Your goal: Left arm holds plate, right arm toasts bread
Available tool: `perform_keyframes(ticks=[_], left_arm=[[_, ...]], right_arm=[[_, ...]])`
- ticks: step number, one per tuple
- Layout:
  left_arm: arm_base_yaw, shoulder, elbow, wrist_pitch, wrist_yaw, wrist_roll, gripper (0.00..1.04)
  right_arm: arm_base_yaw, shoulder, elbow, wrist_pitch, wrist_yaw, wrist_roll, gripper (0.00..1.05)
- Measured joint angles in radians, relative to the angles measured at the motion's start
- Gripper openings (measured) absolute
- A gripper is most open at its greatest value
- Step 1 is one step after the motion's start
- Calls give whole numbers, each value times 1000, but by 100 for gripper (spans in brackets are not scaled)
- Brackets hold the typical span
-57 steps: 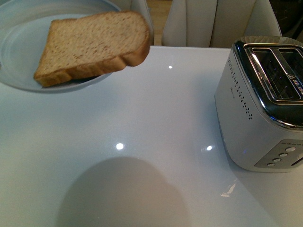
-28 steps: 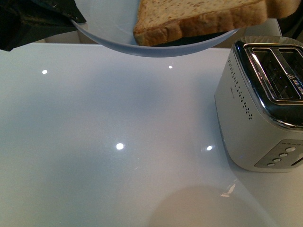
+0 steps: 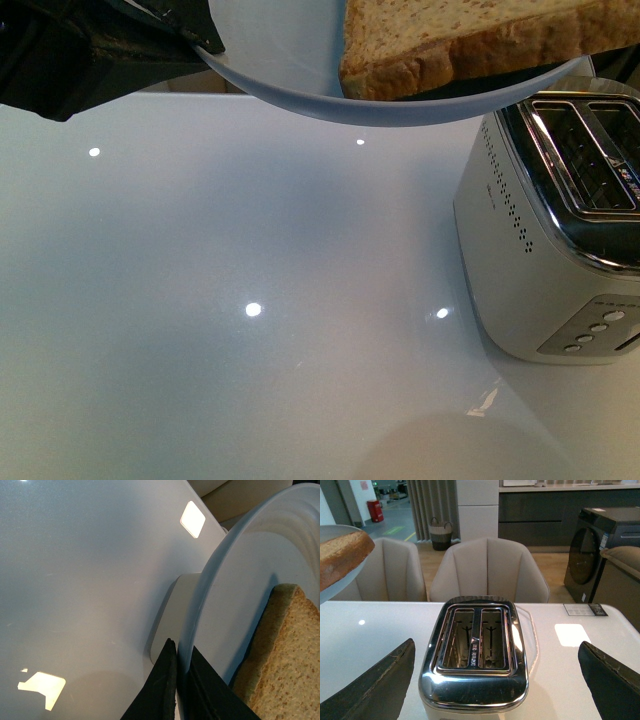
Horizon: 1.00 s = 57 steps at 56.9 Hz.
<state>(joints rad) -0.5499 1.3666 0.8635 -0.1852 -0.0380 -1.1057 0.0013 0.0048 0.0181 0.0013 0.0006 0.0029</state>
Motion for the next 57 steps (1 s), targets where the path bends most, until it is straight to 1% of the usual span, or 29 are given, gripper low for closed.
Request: perform_keyframes(ticks=[23, 24, 25, 26, 28, 32, 34, 40, 47, 53, 57], left_arm=[[0, 0, 0, 0, 0, -1, 3], [0, 0, 0, 0, 0, 0, 3], [0, 0, 0, 0, 0, 0, 3], [0, 0, 0, 0, 0, 0, 3], [0, 0, 0, 0, -1, -1, 3], [-3, -2, 0, 0, 2, -1, 3], [-3, -2, 0, 0, 3, 0, 3], [-3, -2, 0, 0, -5, -1, 3], [-3, -3, 0, 0, -2, -3, 3], [-3, -3, 0, 0, 0, -3, 3], [-3, -3, 0, 0, -1, -4, 3]], right_arm=[[0, 0, 0, 0, 0, 0, 96], [-3, 17, 8, -29, -11, 11, 96], [-6, 42, 35, -96, -33, 31, 96], [-11, 108, 81, -212, -43, 55, 96], [-16, 210, 140, -348, -54, 94, 96], [-21, 307, 177, -470, -72, 121, 96], [-25, 332, 179, -485, -81, 132, 96], [-38, 379, 196, -463, -95, 146, 96], [-56, 464, 256, -400, -149, 199, 96], [-47, 556, 319, -353, -211, 272, 96], [-14, 631, 380, -302, -265, 369, 96]])
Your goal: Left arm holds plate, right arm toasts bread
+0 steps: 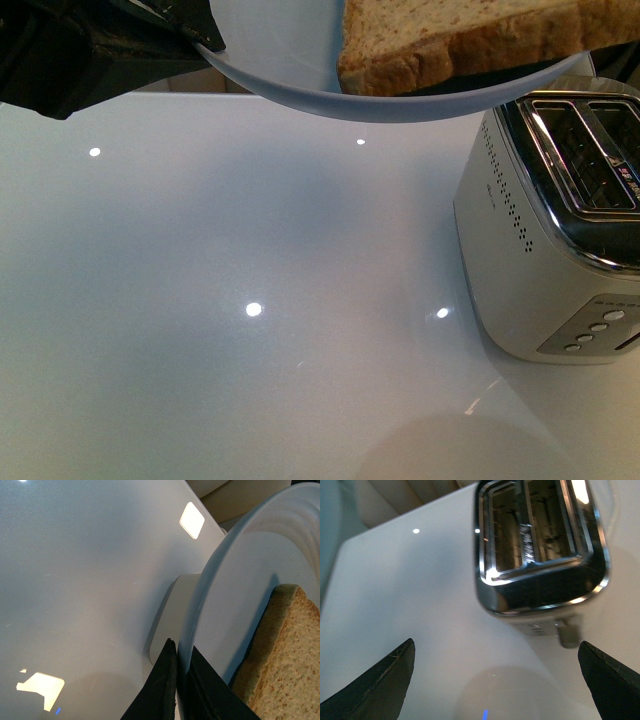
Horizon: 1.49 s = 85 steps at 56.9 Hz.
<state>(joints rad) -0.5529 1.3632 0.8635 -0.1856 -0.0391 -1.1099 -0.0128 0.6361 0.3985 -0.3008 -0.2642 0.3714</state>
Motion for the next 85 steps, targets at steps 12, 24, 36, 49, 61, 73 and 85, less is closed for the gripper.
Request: perform_keyframes(ticks=[12, 24, 36, 49, 61, 73, 85], left_arm=[[0, 0, 0, 0, 1, 0, 3], [0, 0, 0, 0, 1, 0, 3], [0, 0, 0, 0, 1, 0, 3], [0, 0, 0, 0, 0, 0, 3], [0, 0, 0, 0, 1, 0, 3], [0, 0, 0, 0, 1, -2, 3], [0, 0, 0, 0, 1, -3, 3]], right_arm=[[137, 197, 143, 170, -80, 259, 96], [237, 316, 204, 253, -77, 393, 96], [290, 376, 220, 297, -68, 480, 96], [308, 392, 220, 308, -61, 531, 74], [307, 392, 220, 305, -58, 536, 38], [290, 369, 222, 282, -66, 542, 3], [239, 329, 271, 250, -74, 522, 3]])
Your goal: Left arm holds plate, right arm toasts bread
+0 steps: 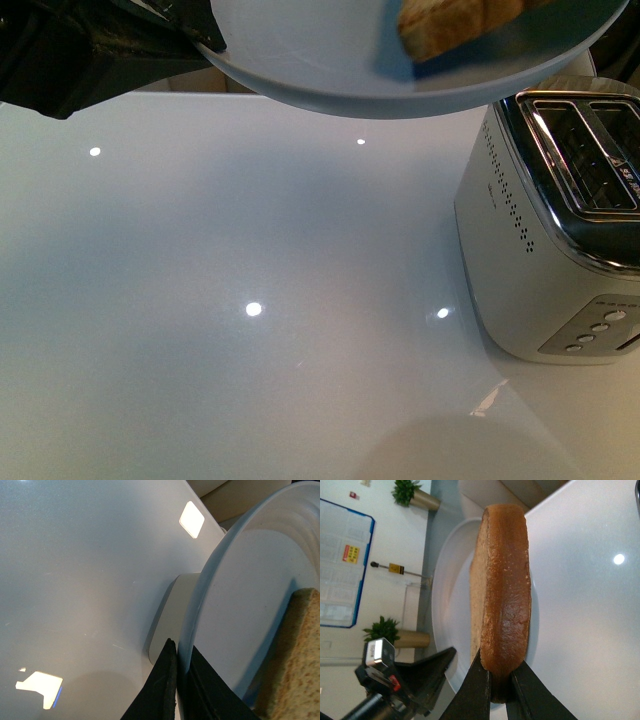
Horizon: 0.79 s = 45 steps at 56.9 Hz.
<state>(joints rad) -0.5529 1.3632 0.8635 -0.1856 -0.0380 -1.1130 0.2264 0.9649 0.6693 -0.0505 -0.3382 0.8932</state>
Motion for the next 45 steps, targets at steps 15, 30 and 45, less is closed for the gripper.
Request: perform_keyframes(ticks=[15, 30, 45], left_arm=[[0, 0, 0, 0, 0, 0, 3], [0, 0, 0, 0, 0, 0, 3], [0, 0, 0, 0, 0, 0, 3]], right_arm=[[-116, -41, 140, -57, 32, -143, 3], [-163, -38, 212, -148, 157, -483, 3], [-136, 3, 183, -152, 298, -742, 3]])
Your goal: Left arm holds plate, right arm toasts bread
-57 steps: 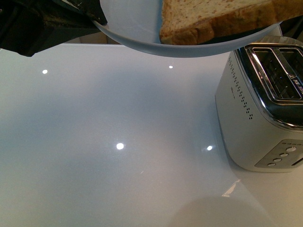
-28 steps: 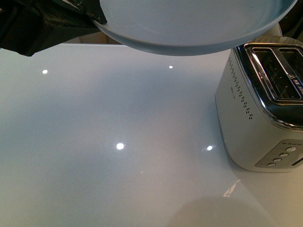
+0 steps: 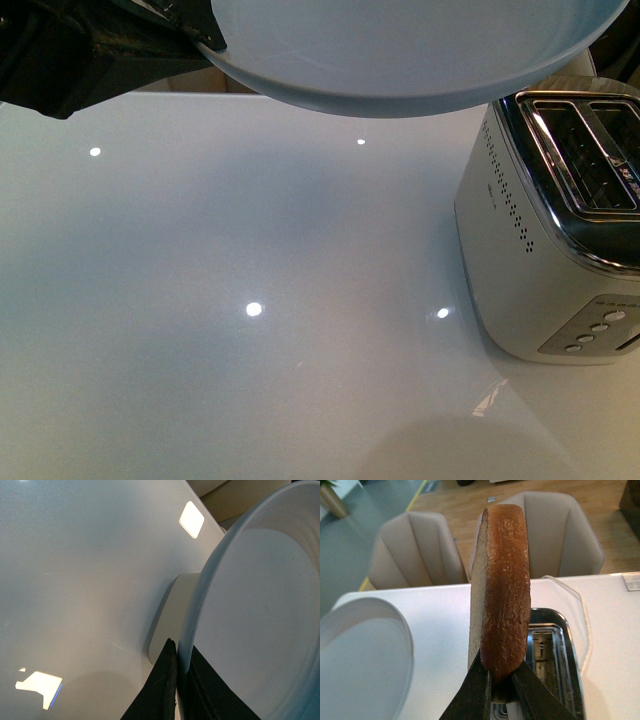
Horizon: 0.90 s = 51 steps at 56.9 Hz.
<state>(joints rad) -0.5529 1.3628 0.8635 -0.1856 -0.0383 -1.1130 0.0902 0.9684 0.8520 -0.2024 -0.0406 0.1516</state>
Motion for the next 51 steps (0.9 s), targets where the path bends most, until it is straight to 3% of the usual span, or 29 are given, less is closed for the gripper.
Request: perform_keyframes(ticks=[19, 51], left_arm=[[0, 0, 0, 0, 0, 0, 3], [0, 0, 0, 0, 0, 0, 3]], right_arm=[[90, 79, -89, 5, 122, -149, 3], [125, 196, -126, 69, 184, -164, 3]])
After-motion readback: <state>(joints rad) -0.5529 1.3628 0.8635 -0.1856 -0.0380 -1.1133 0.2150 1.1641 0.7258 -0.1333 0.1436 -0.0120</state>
